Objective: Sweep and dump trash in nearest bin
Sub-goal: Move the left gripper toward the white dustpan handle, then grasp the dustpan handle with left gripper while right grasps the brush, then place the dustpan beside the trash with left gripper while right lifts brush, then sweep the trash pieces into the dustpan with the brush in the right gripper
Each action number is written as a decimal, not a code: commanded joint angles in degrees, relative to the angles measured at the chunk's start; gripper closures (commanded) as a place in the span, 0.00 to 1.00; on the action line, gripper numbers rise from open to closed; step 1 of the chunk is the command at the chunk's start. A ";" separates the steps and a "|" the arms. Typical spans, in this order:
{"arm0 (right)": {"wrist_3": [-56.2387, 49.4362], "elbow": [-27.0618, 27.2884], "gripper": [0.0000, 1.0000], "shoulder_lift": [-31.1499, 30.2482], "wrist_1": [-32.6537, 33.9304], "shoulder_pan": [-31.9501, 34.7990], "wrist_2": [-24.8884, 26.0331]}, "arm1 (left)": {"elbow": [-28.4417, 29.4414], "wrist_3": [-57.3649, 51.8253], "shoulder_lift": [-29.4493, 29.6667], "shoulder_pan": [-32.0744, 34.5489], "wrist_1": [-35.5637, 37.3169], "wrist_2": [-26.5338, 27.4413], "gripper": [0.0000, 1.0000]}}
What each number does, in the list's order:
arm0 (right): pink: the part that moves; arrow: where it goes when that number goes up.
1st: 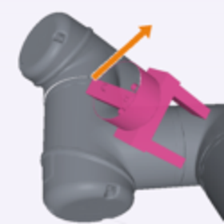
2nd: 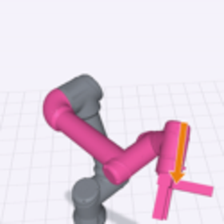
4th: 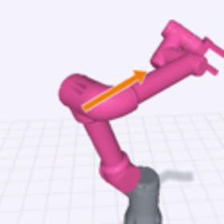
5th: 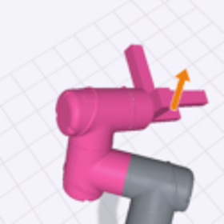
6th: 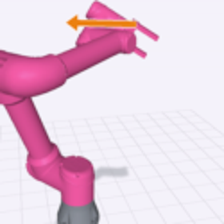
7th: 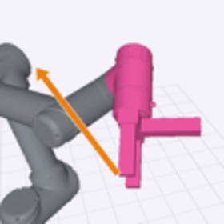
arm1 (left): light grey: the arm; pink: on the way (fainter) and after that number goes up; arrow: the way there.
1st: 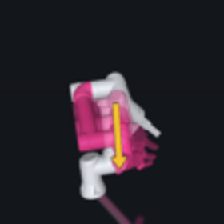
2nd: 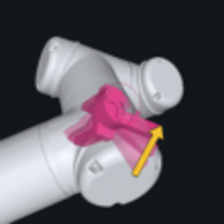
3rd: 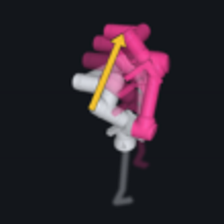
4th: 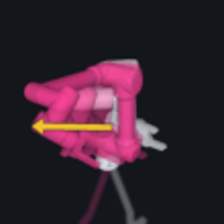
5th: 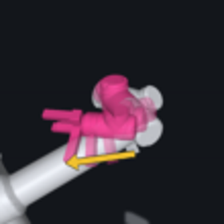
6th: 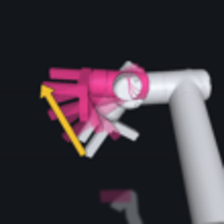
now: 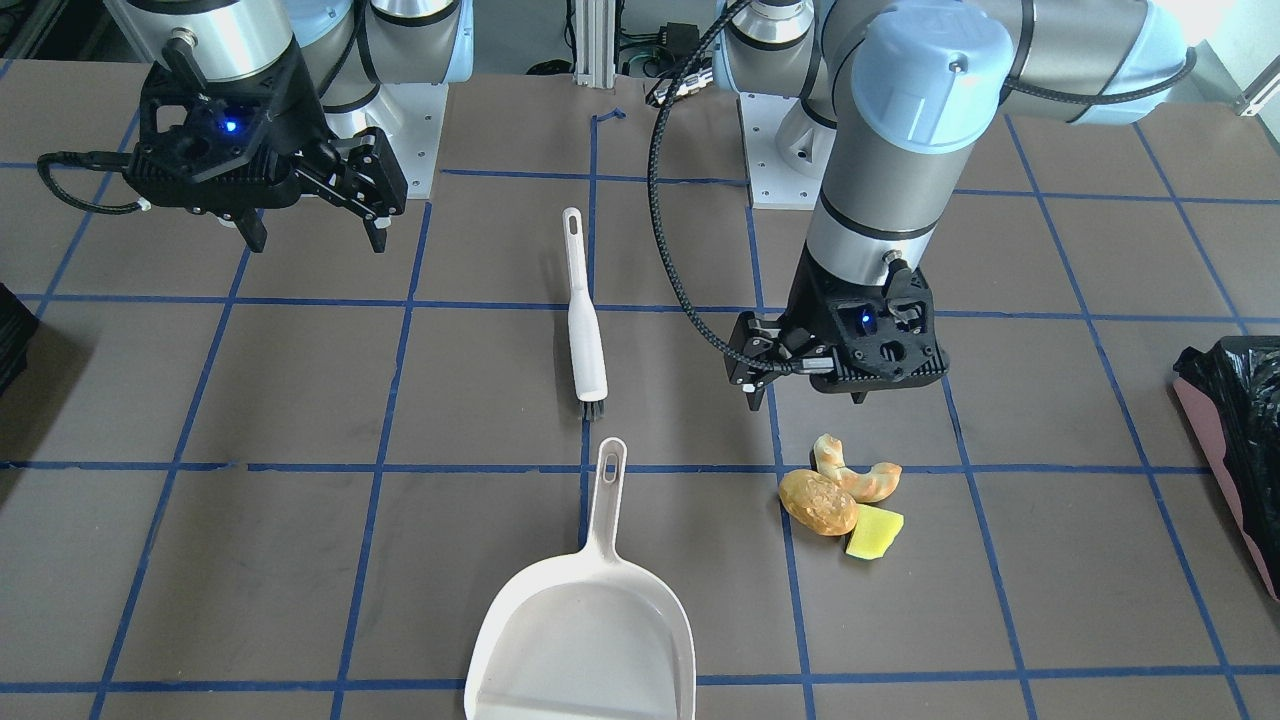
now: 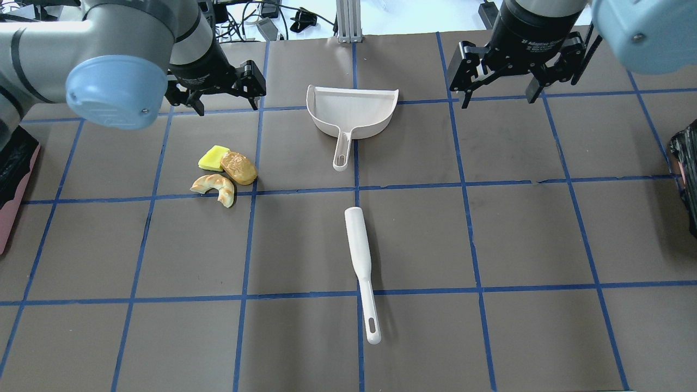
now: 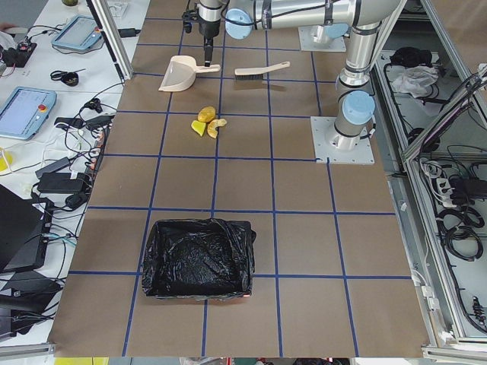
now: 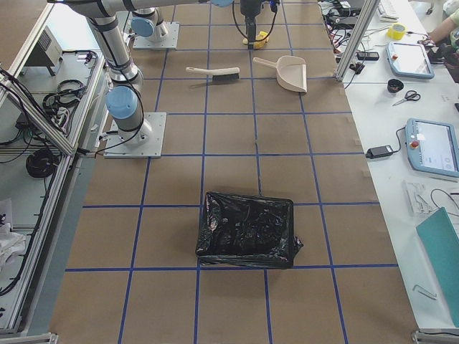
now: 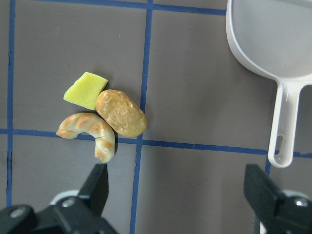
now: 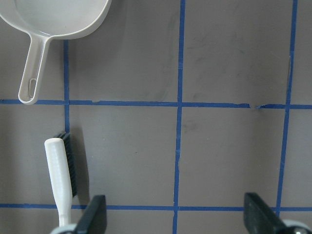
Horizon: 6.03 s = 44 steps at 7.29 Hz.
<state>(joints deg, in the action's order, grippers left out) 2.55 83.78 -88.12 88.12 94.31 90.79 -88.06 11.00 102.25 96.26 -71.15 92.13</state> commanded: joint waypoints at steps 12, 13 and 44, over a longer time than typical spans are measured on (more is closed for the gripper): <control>18.00 35.38 0.04 -0.84 24.44 24.25 -1.49 | 6.15 1.66 22.11 8.86 9.72 -10.92 0.10; 21.15 36.97 0.04 1.17 28.04 26.26 -3.24 | 5.53 1.49 22.20 9.21 9.72 -10.92 0.10; 70.21 -4.02 1.00 29.11 13.22 35.75 -4.04 | 5.34 -123.75 11.82 -35.43 -7.68 -2.16 1.00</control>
<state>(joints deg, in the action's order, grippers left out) 70.34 84.87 -63.49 101.64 127.93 87.29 -83.74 -109.29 112.83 61.85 -78.55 87.78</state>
